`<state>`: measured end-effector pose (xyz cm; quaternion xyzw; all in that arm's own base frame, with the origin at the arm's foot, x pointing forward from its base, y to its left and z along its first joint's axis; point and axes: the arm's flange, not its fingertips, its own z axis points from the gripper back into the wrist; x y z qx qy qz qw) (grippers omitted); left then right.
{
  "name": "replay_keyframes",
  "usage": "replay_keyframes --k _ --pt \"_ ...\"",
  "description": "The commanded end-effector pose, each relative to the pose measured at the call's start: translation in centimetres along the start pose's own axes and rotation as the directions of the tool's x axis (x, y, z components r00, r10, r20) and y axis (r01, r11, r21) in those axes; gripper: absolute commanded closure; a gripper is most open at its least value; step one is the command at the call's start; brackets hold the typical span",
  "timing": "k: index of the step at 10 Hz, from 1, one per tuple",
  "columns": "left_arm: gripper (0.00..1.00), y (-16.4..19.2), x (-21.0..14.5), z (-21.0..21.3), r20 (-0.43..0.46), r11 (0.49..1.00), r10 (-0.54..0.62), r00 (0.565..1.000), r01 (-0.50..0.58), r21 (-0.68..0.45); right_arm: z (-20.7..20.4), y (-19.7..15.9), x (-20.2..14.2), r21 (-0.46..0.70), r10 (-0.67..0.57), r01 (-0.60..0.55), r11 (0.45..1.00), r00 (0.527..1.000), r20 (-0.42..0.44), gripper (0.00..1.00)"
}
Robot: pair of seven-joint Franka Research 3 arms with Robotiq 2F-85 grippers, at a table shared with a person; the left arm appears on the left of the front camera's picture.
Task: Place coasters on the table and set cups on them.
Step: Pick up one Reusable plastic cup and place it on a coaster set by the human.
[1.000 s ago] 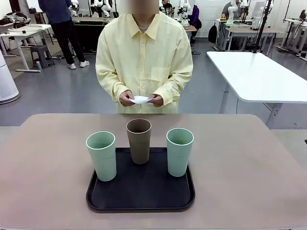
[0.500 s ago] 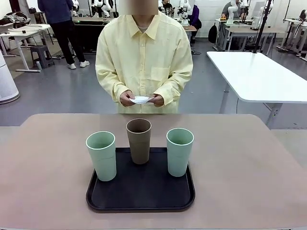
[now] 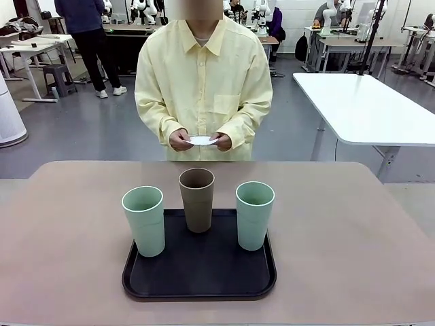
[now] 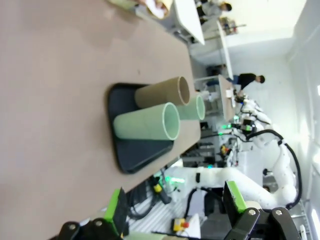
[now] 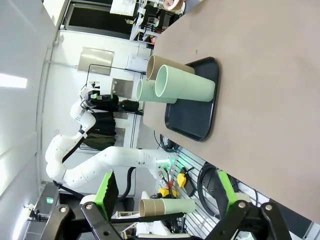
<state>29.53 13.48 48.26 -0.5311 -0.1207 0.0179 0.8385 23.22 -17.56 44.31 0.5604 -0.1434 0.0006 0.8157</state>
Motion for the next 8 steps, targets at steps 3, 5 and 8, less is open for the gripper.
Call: replay_keyframes --k 3,5,8 --pt "0.0 0.03 0.13 0.0 0.006 1.0 -0.01 1.0 0.01 -0.018 0.05 0.1 0.12 0.01 -0.004 0.004 1.0 1.0 0.006 0.0" --pt "0.0 0.03 0.13 0.0 0.006 1.0 -0.01 1.0 0.01 -0.018 0.05 0.1 0.12 0.01 -0.004 0.004 1.0 1.0 0.006 0.0" --pt "0.0 0.03 0.13 0.0 0.006 1.0 -0.01 1.0 0.01 -0.018 0.05 0.1 0.12 0.01 -0.004 0.004 1.0 1.0 0.006 0.0"
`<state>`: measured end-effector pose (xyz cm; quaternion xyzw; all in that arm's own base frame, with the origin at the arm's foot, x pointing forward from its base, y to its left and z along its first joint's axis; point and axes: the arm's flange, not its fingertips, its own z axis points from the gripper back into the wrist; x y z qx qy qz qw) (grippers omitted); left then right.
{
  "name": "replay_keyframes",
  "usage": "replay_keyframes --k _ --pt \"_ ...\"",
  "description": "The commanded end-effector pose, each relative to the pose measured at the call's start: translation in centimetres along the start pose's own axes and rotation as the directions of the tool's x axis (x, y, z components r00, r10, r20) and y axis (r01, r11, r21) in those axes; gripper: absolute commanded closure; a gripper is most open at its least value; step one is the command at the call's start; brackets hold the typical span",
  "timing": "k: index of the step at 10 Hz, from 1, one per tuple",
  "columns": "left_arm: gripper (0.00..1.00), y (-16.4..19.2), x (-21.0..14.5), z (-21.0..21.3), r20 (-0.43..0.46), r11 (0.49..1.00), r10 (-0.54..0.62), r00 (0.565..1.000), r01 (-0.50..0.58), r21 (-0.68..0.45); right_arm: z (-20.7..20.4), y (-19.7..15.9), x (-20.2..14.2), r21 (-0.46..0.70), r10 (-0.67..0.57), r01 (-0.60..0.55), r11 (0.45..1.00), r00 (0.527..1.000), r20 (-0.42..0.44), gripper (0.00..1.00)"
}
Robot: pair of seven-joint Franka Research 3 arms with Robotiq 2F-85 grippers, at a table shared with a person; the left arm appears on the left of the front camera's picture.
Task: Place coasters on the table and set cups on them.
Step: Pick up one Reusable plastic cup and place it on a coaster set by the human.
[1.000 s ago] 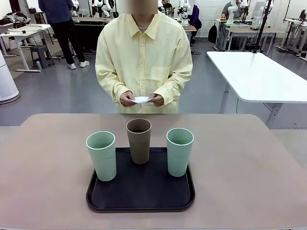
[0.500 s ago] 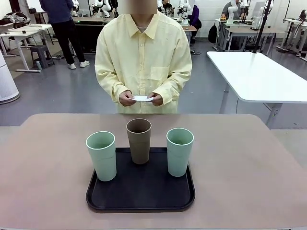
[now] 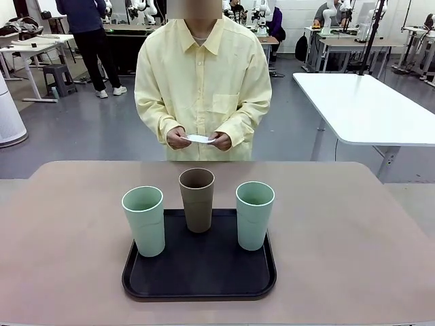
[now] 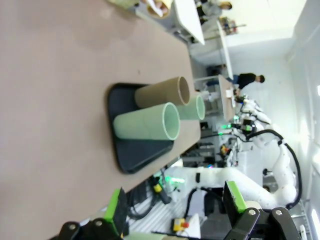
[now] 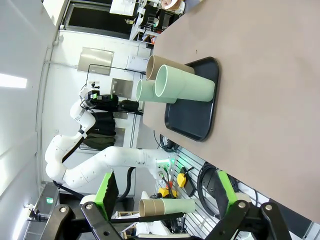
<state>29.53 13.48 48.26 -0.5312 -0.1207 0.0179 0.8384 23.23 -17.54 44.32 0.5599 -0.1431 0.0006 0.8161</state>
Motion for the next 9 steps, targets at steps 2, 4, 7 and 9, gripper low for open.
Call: replay_keyframes --k 2,4,7,9 --pt "0.0 0.03 0.13 0.0 0.006 1.0 -0.01 1.0 0.01 -0.018 0.07 0.08 0.11 0.011 -0.004 0.004 1.0 1.0 0.006 0.0" --pt "0.0 0.03 0.13 0.0 0.006 1.0 -0.01 1.0 0.01 -0.018 0.07 0.08 0.11 0.011 -0.004 0.004 1.0 1.0 0.006 0.0" --pt "0.0 0.03 0.13 0.0 0.006 1.0 -0.01 1.0 0.01 -0.018 0.07 0.08 0.11 0.011 -0.004 0.004 1.0 1.0 0.006 0.0" --pt "0.0 0.03 0.13 0.0 0.006 1.0 -0.01 1.0 0.01 -0.018 0.07 0.08 0.11 0.011 -0.004 0.004 1.0 1.0 0.006 0.0"
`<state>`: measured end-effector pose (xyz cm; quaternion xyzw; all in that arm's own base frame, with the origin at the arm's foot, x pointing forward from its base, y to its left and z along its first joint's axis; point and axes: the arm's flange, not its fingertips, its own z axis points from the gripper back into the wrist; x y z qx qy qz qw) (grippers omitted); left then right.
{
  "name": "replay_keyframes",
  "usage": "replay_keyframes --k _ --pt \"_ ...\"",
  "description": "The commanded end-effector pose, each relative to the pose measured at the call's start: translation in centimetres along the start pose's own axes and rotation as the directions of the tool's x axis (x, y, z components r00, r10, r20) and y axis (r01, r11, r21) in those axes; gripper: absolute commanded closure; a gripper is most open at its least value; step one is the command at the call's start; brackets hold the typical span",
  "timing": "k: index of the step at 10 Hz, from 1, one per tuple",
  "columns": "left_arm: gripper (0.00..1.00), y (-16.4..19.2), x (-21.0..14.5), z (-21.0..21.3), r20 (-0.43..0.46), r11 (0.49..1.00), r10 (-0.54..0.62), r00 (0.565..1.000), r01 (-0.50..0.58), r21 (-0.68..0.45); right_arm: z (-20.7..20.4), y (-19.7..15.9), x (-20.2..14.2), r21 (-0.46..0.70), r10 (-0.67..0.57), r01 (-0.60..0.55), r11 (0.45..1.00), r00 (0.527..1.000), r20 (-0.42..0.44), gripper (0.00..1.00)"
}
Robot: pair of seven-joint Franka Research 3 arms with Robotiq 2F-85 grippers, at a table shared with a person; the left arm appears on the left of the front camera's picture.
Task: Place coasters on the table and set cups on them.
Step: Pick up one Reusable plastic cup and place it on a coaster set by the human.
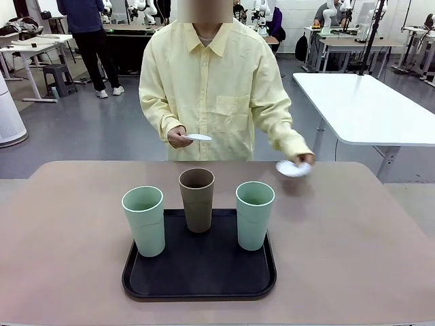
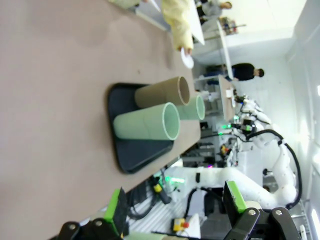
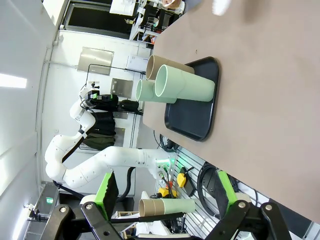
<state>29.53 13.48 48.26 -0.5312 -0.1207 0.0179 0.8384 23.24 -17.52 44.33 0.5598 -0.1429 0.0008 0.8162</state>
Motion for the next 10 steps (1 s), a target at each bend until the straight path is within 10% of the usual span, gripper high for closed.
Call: replay_keyframes --k 1,10 --pt "0.0 0.03 0.13 0.0 0.006 1.0 -0.01 1.0 0.01 -0.018 0.09 0.07 0.1 0.012 -0.004 0.004 1.0 1.0 0.007 0.0" --pt "0.0 0.03 0.13 0.0 0.006 1.0 -0.01 1.0 0.01 -0.018 0.09 0.07 0.1 0.012 -0.004 0.004 1.0 1.0 0.007 0.0"
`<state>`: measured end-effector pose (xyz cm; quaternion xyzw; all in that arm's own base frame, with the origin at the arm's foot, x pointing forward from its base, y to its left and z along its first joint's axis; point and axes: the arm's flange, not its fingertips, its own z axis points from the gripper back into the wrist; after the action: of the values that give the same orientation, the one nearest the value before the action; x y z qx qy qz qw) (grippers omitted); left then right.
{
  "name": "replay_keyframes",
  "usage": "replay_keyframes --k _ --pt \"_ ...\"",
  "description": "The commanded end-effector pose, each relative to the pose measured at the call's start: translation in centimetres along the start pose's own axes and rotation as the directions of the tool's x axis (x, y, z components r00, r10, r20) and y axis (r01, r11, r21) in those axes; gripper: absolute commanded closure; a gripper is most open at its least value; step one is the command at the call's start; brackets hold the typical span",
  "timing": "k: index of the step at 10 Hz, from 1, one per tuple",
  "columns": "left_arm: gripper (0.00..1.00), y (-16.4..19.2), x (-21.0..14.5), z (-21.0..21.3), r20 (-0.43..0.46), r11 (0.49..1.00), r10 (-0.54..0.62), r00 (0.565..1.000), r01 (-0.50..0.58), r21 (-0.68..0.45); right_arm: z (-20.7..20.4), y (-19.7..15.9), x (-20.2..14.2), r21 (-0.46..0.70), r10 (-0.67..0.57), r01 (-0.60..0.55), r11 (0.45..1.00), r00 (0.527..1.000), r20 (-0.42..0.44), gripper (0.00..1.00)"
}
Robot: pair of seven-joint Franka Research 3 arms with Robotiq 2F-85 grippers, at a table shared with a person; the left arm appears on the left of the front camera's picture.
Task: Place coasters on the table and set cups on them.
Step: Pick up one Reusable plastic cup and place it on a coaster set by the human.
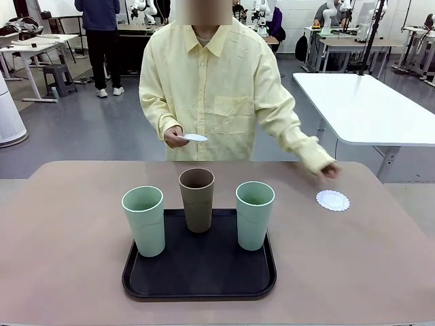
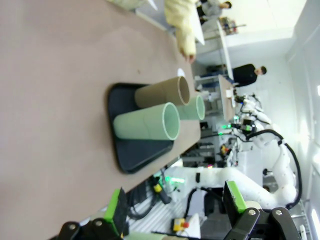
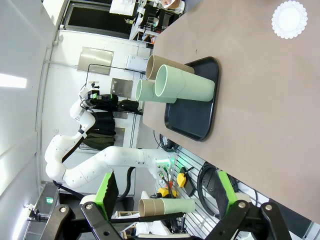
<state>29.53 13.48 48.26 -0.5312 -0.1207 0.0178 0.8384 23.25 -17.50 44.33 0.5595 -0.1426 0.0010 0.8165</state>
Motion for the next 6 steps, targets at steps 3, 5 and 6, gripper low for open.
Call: replay_keyframes --k 3,5,6 --pt "0.0 0.03 0.13 0.01 0.006 1.0 -0.01 1.0 0.01 -0.018 0.11 0.06 0.09 0.012 -0.004 0.004 1.0 1.0 0.008 0.0" --pt "0.0 0.03 0.13 0.01 0.006 1.0 -0.01 1.0 0.01 -0.018 0.11 0.06 0.09 0.012 -0.004 0.004 1.0 1.0 0.008 0.0" --pt "0.0 0.03 0.13 0.01 0.006 1.0 -0.01 1.0 0.01 -0.018 0.11 0.06 0.09 0.012 -0.004 0.004 1.0 1.0 0.008 0.0"
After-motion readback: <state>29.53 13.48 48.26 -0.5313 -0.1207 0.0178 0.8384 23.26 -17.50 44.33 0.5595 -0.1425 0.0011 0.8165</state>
